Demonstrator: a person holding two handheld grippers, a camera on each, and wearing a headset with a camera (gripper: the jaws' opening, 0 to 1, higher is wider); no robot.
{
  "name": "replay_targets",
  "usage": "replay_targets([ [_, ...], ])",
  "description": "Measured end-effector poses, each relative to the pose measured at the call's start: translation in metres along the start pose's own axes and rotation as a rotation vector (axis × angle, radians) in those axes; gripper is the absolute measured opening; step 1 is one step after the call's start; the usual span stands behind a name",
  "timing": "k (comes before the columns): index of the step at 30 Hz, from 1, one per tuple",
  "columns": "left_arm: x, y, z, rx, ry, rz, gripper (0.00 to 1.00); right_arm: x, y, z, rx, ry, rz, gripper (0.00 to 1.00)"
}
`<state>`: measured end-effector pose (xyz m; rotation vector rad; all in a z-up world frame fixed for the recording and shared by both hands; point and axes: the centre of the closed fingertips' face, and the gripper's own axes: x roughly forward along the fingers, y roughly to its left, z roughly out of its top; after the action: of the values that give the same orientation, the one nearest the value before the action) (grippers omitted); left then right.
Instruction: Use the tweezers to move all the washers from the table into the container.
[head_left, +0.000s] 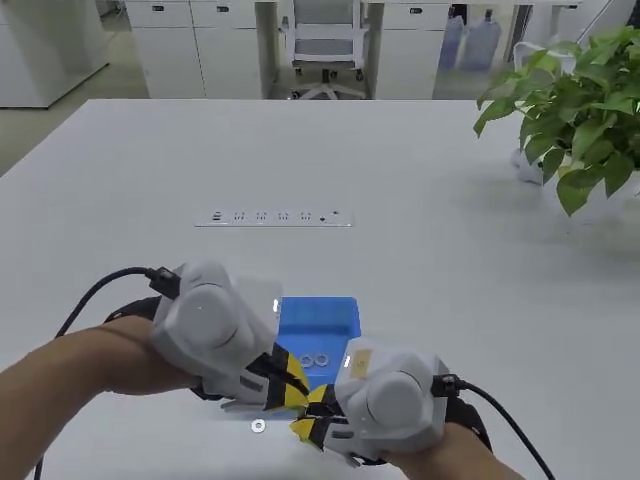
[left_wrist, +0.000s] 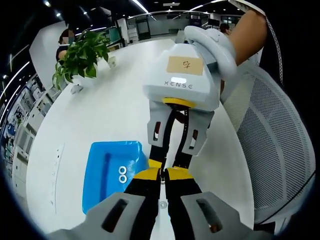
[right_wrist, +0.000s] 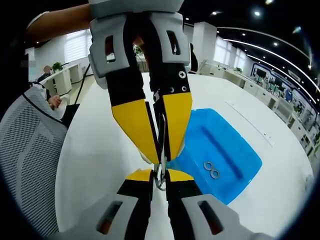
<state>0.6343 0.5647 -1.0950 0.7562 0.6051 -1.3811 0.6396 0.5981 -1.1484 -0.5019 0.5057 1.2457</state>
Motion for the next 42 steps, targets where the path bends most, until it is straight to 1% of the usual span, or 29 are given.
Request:
replay_targets([
  [4, 0.001, 0.0, 0.002, 0.003, -0.001, -0.003, 0.07, -0.001, 0.0, -0.001, 0.016, 0.002, 0.001, 0.1],
  [10, 0.002, -0.002, 0.003, 0.013, 0.003, -0.005, 0.07, -0.002, 0.001, -0.001, 0.018, 0.004, 0.002, 0.1],
  [13, 0.001, -0.003, 0.003, 0.018, 0.007, -0.008, 0.07, -0.002, 0.002, 0.0, 0.015, 0.003, 0.002, 0.1],
  [18, -0.003, -0.004, 0.006, 0.012, -0.002, -0.008, 0.07, -0.005, 0.003, 0.002, 0.012, 0.002, 0.005, 0.1],
  [27, -0.014, -0.004, 0.015, 0.01, -0.024, 0.001, 0.07, -0.015, 0.003, 0.014, 0.005, -0.019, 0.005, 0.1],
  [32, -0.02, -0.005, 0.022, 0.013, -0.031, -0.002, 0.07, -0.021, 0.004, 0.02, 0.001, -0.025, 0.004, 0.1],
  [42, -0.033, 0.0, 0.033, 0.022, -0.041, 0.001, 0.07, -0.031, -0.001, 0.035, -0.017, -0.027, -0.009, 0.1],
])
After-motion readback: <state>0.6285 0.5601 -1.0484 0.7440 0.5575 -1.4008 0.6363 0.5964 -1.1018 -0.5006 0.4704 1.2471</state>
